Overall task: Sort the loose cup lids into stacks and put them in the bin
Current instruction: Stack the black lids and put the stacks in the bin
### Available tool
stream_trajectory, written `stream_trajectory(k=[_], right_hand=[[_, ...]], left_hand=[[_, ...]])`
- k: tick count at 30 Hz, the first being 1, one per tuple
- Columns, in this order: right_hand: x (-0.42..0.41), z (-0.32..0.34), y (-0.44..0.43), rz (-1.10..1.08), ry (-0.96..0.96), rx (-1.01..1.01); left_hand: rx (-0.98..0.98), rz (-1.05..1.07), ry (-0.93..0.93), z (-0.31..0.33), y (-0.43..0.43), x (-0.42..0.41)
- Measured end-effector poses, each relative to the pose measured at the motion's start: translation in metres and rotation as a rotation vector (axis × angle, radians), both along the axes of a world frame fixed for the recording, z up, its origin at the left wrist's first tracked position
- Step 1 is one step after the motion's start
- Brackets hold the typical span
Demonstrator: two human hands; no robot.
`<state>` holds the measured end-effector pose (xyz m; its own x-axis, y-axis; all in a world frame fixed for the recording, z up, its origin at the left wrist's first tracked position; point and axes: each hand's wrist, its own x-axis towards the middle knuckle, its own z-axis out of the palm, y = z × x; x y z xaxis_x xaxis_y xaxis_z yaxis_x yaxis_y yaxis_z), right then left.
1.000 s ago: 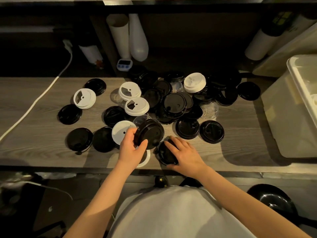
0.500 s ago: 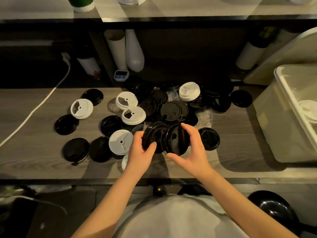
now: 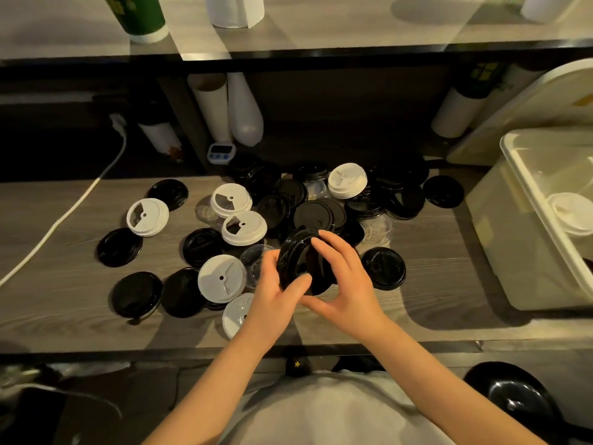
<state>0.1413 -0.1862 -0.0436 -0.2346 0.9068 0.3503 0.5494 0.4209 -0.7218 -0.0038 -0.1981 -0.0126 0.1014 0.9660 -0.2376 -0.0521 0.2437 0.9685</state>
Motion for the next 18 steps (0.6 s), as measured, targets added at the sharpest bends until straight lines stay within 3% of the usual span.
stream_trajectory(k=[8, 14, 18], right_hand=[[0.036, -0.010, 0.004, 0.046, -0.181, -0.165], [0.088, -0.028, 0.018, -0.242, -0.242, -0.312], [0.104, -0.037, 0.026, -0.250, -0.305, -0.395]], left_hand=[[-0.062, 0.106, 0.172, -0.014, 0.015, 0.003], [-0.071, 0.262, 0.164, -0.009, 0.036, 0.001], [-0.036, 0.373, 0.139, -0.003, 0.047, -0.012]])
